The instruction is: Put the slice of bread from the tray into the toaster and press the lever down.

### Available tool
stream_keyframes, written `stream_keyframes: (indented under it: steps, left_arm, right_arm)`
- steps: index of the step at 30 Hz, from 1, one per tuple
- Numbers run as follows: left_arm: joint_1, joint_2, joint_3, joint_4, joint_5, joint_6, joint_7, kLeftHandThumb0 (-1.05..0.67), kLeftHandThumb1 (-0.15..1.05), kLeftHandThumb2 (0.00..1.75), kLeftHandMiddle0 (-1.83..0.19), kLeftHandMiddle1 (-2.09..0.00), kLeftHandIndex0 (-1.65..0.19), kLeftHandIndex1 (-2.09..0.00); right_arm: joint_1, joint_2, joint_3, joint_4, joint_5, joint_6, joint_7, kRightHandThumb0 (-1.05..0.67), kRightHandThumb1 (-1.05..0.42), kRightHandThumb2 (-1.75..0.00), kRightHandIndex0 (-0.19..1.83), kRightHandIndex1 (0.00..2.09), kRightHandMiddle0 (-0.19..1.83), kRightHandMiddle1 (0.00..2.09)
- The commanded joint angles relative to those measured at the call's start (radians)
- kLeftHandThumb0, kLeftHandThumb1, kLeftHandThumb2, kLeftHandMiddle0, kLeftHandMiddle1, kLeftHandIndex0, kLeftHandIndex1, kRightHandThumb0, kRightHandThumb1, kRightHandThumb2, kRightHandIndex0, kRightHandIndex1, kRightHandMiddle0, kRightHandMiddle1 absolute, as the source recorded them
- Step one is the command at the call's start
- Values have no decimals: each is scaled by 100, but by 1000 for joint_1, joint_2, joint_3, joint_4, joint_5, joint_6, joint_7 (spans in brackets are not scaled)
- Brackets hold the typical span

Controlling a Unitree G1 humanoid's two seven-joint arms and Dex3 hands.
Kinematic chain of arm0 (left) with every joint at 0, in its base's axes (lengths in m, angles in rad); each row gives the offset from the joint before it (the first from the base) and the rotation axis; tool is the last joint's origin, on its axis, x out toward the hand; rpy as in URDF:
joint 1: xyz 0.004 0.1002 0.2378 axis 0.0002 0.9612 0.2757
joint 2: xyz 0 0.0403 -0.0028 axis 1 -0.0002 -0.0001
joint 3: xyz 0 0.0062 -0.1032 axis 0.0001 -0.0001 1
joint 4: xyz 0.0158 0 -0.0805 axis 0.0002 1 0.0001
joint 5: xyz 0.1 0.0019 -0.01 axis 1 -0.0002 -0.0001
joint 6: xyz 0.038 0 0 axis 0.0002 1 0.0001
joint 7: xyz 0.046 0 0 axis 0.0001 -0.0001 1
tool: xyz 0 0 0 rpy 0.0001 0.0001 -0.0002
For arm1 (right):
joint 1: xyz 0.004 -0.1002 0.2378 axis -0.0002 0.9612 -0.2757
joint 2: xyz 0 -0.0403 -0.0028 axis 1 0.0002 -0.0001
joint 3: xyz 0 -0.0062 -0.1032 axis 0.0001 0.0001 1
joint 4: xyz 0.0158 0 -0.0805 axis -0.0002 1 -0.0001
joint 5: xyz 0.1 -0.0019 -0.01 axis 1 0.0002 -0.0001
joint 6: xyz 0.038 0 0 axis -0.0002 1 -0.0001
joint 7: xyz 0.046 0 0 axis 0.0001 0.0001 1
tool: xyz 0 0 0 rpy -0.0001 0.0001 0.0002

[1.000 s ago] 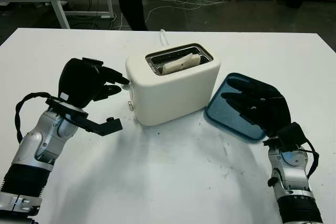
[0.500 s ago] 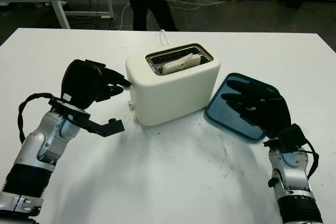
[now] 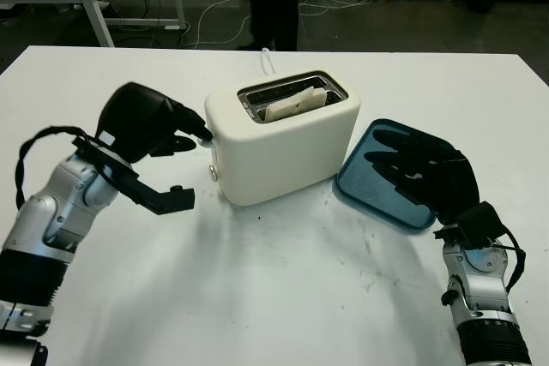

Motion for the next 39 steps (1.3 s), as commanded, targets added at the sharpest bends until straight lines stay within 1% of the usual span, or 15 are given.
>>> stream_keyframes:
  steps: [1,5,8,11,12,13,15,17,23,25,27,29,32,36,39]
  left_arm:
    - [-21,23,5,-15,-13,4,-33,-31,71,0,-127,-71,-144,-2]
    - [-32,34,5,-24,-19,11,-75,-33,72,0,-127,-70,-142,-1]
    - [-42,32,0,-9,-19,-8,-61,-34,71,0,-126,-80,-144,-1]
    - [-46,24,-5,-5,-20,-9,-66,-34,71,0,-119,-98,-144,-1]
    - [-45,20,-7,-4,-21,-6,-70,-34,72,1,-118,-100,-144,-1]
    - [-45,18,-10,-3,-20,-5,-71,-35,73,1,-116,-100,-144,0]
    - [-45,16,-17,0,-19,-5,-76,-35,75,1,-117,-88,-143,0]
    - [-46,12,-24,1,-19,-1,-82,-35,76,1,-118,-85,-142,0]
    - [-58,-18,-38,20,-11,0,-64,-36,78,1,-115,-86,-140,0]
    - [-69,-25,-41,37,-14,-10,-55,-35,78,0,-114,-92,-140,0]
    - [-77,-30,-42,47,-13,-12,-54,-34,79,0,-110,-105,-140,0]
    - [-86,-34,-45,51,-8,-4,-60,-34,79,0,-107,-110,-139,0]
    - [-97,-34,-52,65,-1,-7,-54,-34,78,0,-107,-107,-139,0]
    - [-108,-28,-63,78,7,-10,-56,-35,79,0,-108,-103,-138,0]
    - [-111,-24,-68,81,9,-8,-61,-37,81,1,-107,-103,-138,0]
  right_arm:
    - [4,-6,-8,-15,14,0,7,-15,-92,-5,84,41,91,0]
    - [7,-8,-8,-22,6,-5,5,-16,-92,-5,84,43,92,0]
    - [7,-8,-9,-18,10,-6,9,-16,-92,-5,83,44,92,0]
    - [6,-8,-12,-15,17,-10,16,-16,-92,-5,82,45,92,0]
    - [7,-8,-13,-17,15,-10,16,-16,-92,-5,81,46,91,0]
    - [8,-9,-15,-16,14,-12,16,-17,-92,-5,81,46,91,0]
    - [9,-11,-17,-18,10,-10,15,-17,-92,-5,81,47,92,0]
    - [10,-13,-18,-18,1,-10,9,-18,-92,-4,81,49,92,0]
    - [14,-10,-19,-25,19,4,20,-16,-92,-4,76,57,91,0]
    - [16,-9,-21,-24,20,4,21,-16,-92,-4,74,57,91,0]
    - [17,-11,-22,-23,10,-4,14,-16,-92,-4,73,57,91,0]
    - [19,-15,-23,-27,0,-5,7,-17,-92,-4,75,59,92,0]
    - [17,-18,-23,-18,-5,-17,5,-17,-92,-4,76,62,92,0]
    - [19,-15,-24,-23,4,-7,7,-18,-92,-4,72,72,92,0]
    - [20,-16,-24,-20,6,-12,11,-18,-92,-4,70,73,92,0]
